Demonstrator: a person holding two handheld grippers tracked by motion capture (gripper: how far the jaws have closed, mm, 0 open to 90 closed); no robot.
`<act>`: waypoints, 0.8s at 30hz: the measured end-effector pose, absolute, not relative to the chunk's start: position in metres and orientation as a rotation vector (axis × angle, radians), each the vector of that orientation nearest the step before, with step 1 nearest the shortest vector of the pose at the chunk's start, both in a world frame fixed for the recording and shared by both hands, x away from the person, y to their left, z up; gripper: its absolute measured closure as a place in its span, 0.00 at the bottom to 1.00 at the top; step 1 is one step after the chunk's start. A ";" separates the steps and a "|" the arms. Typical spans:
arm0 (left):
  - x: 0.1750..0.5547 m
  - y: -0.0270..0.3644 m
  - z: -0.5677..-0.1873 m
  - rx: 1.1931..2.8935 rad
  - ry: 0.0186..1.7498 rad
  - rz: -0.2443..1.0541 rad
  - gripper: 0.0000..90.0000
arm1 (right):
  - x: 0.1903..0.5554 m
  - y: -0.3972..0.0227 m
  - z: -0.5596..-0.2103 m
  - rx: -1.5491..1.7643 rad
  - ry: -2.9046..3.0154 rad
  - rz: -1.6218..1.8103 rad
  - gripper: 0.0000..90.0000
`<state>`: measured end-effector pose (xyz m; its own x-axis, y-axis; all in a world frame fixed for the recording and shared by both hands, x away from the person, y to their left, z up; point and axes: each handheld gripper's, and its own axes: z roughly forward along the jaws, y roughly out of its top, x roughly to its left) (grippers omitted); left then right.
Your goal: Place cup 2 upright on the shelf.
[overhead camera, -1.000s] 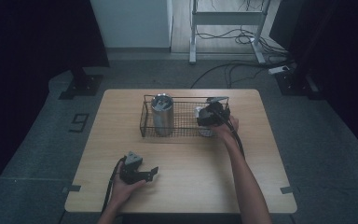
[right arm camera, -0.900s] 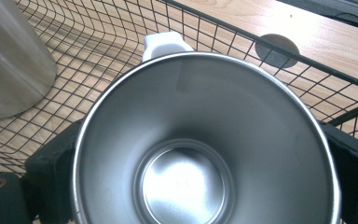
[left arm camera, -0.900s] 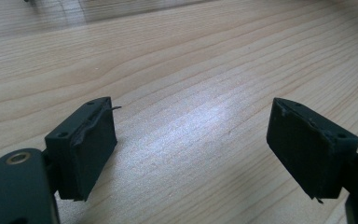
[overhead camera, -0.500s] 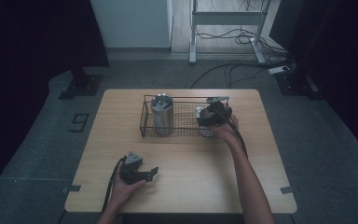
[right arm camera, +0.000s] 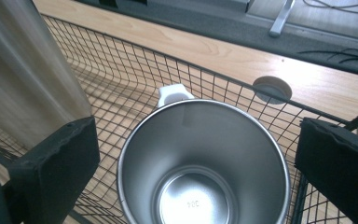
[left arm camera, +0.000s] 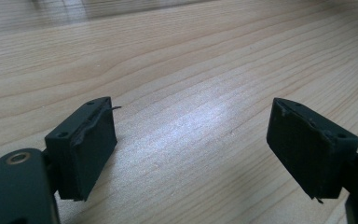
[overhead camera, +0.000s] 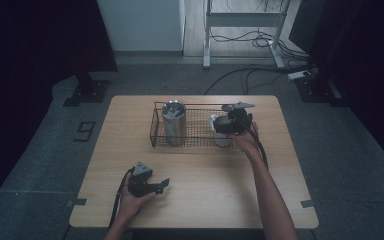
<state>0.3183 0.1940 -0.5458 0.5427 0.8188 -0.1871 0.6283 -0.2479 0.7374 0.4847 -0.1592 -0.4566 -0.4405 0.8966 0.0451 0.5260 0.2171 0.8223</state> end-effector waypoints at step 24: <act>0.317 0.192 -0.546 1.986 1.166 0.313 0.18 | 0.448 -0.170 -0.445 1.251 2.013 1.203 0.07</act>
